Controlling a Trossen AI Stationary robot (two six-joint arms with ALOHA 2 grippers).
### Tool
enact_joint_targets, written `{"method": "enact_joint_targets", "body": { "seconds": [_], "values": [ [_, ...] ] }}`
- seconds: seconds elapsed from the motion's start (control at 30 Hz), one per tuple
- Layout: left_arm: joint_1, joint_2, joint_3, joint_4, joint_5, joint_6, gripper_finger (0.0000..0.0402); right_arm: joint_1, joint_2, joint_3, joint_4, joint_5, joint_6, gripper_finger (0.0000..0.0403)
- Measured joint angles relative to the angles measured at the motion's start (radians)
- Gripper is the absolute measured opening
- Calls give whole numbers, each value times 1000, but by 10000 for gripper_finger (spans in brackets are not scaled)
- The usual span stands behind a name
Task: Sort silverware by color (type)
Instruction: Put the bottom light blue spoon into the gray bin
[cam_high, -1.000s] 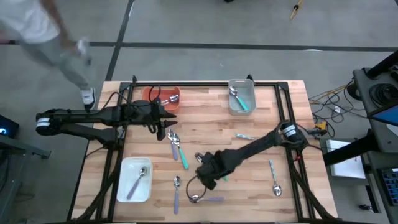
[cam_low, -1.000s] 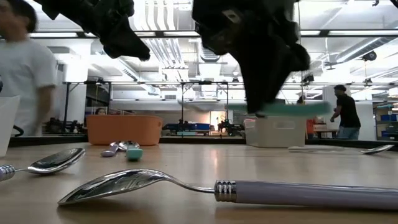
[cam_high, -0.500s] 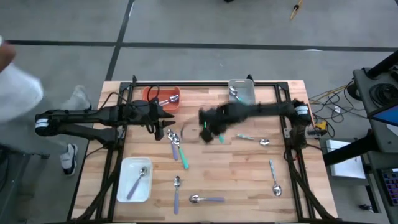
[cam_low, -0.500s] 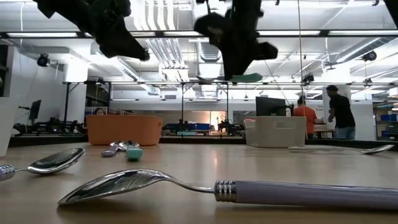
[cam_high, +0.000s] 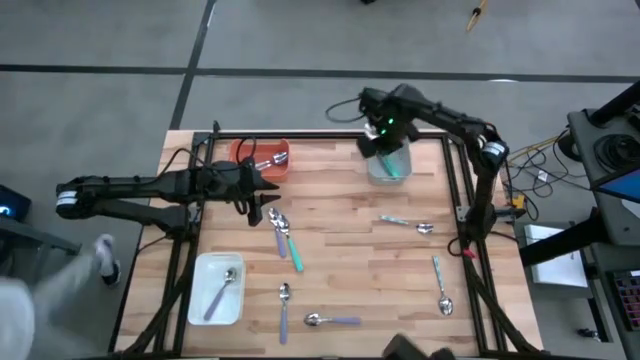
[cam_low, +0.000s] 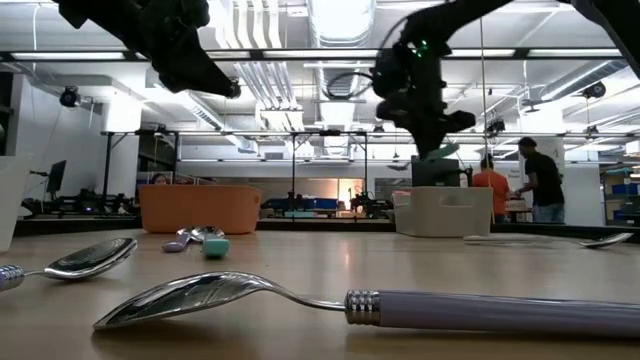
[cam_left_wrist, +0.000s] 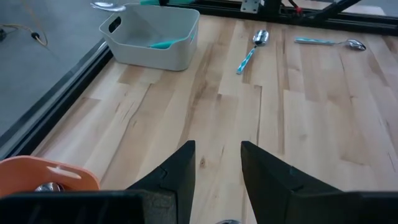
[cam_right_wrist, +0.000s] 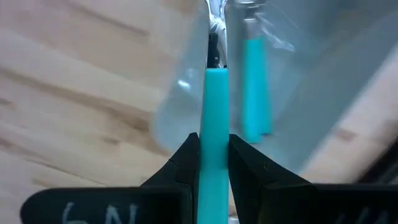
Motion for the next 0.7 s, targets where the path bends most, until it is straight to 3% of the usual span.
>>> {"method": "enact_joint_targets", "body": {
  "seconds": [0.23,0.7],
  "values": [
    [0,0,0,0,0,9,109,-98,0,-43,15,1,-114,45],
    [0,2,0,1,0,9,109,-116,29,-153,104,57,-170,45]
  ]
}}
